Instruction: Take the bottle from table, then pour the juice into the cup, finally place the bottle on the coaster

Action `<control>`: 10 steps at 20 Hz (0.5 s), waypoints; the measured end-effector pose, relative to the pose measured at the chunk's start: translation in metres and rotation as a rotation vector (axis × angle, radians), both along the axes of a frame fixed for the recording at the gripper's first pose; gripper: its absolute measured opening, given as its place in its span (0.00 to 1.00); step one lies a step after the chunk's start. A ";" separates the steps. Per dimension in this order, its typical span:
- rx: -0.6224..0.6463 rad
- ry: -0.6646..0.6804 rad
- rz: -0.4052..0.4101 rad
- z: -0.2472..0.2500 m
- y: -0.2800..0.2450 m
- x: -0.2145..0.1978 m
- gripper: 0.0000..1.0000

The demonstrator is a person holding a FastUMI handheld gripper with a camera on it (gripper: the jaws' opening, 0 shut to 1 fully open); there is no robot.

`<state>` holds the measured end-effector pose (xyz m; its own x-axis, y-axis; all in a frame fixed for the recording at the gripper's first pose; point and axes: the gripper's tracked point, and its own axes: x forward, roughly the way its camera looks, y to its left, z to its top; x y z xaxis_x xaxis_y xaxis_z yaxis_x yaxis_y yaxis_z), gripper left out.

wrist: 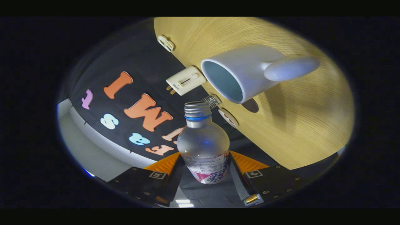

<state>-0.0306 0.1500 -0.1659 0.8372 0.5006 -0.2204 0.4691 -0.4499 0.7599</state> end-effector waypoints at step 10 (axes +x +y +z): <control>-0.370 -0.002 0.138 -0.034 0.003 -0.008 0.76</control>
